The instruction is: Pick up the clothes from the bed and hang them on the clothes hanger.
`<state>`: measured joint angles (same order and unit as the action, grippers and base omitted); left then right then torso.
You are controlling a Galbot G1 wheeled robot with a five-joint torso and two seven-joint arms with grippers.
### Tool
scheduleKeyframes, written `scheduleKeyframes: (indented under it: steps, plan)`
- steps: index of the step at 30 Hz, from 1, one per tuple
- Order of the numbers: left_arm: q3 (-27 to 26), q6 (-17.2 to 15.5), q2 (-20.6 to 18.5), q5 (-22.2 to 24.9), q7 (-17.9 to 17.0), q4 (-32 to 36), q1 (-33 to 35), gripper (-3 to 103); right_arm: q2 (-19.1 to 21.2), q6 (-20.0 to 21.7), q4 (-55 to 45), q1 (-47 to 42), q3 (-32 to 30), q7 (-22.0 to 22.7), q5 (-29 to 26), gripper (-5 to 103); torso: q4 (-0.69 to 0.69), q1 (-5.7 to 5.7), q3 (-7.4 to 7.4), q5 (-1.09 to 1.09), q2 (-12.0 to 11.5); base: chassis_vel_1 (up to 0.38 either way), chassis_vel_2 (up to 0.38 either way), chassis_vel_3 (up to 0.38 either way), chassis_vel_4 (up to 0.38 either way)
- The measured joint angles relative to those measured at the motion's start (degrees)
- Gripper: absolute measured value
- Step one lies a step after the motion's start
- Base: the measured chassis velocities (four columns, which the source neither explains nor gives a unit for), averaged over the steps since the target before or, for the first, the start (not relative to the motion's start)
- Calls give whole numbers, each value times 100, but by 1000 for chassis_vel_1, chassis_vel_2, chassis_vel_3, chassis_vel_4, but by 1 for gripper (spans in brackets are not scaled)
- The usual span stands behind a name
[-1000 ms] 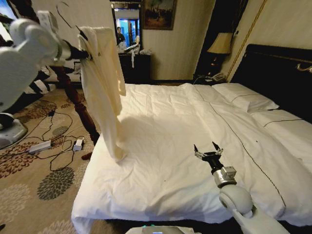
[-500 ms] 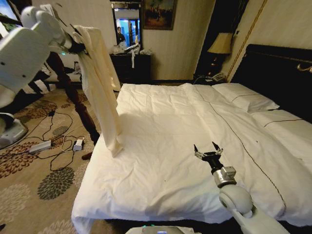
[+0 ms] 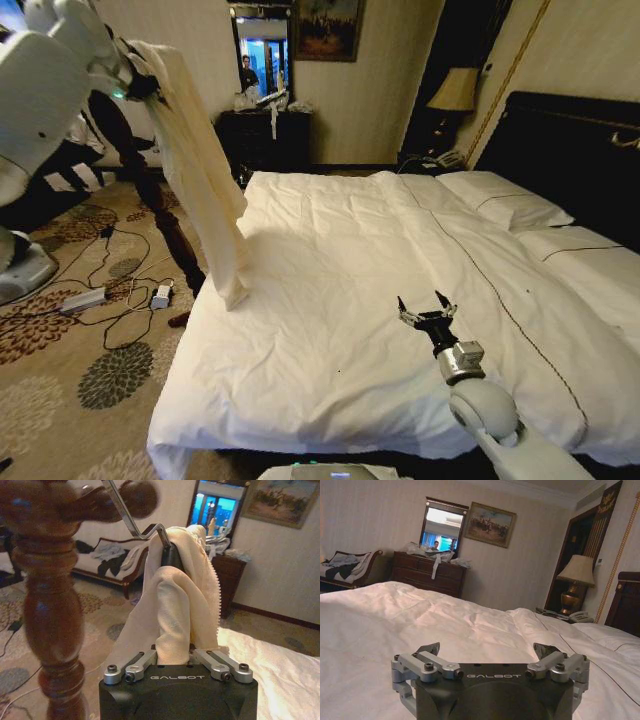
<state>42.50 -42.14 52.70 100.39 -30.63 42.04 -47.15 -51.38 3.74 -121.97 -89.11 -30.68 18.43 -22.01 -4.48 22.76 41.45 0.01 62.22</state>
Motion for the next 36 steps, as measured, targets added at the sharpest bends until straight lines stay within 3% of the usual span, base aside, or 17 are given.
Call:
scheduleKeyframes:
  steps: [3,8,13,26,36]
  plan:
    - [-17,1,-20,6,-38,-48,55,15,0,0,0,0,0,0,0,100,5,0,0,-5,0,0,0,0,0]
    - [-59,2,-13,21,-54,-151,94,15,0,0,0,0,0,0,0,100,0,0,0,1,0,0,0,0,0]
    - [-176,2,69,14,-8,-323,171,15,0,0,0,0,0,0,0,100,4,0,0,-2,0,0,0,0,0]
    - [-349,2,515,-739,669,-1110,169,14,0,0,0,0,0,0,1,100,2,0,0,-2,0,0,0,0,0]
    - [-377,2,567,-791,641,-1166,206,14,0,0,0,0,0,0,0,100,3,0,0,-1,0,0,0,0,0]
